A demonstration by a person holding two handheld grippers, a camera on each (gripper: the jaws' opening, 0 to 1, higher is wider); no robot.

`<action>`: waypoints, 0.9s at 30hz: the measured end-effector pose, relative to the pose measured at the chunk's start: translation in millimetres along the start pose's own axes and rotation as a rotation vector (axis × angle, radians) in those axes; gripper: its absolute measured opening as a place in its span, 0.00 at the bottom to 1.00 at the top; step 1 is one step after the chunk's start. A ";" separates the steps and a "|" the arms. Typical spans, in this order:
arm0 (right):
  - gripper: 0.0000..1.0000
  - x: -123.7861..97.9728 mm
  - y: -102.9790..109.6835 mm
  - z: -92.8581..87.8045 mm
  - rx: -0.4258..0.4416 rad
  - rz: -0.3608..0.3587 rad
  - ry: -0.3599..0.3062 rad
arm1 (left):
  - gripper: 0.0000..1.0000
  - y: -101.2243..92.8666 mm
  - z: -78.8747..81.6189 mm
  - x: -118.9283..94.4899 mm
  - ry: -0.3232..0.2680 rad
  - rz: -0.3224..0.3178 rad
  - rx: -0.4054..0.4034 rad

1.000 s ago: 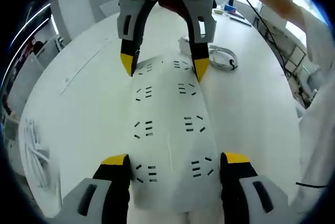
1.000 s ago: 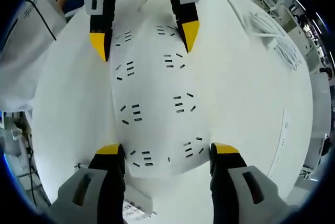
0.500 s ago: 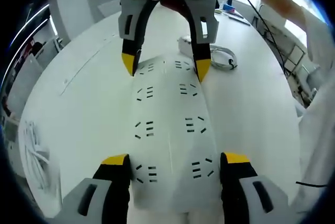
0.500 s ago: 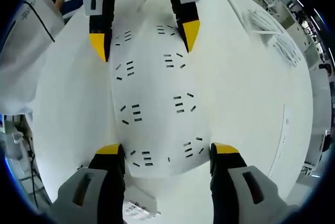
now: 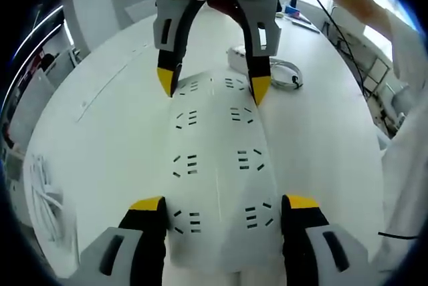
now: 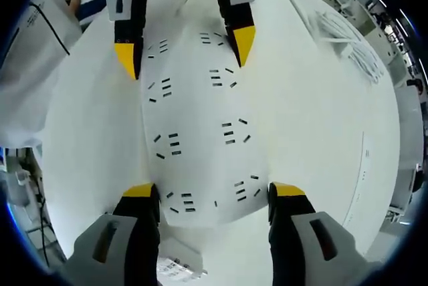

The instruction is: Straighten the power strip on the desk, plug the charger into it

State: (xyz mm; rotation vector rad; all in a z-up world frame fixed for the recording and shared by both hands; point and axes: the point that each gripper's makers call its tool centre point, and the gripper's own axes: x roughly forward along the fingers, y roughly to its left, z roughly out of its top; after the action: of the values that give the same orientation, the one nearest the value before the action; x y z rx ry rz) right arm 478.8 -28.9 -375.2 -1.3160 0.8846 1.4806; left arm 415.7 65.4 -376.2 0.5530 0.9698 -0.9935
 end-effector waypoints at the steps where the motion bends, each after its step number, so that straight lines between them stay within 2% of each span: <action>1: 0.65 0.0 0.1 -0.1 0.001 0.000 0.000 | 0.70 0.0 0.0 0.0 0.000 0.000 0.000; 27: 0.65 0.2 6.2 -0.1 0.036 -0.009 -0.015 | 0.70 -1.2 0.7 1.0 0.016 0.003 -0.004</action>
State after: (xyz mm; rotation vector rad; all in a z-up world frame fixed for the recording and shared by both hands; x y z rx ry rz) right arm 472.9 -30.9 -375.8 -1.2790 0.8902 1.4591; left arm 415.1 63.9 -376.7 0.5599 0.9849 -0.9858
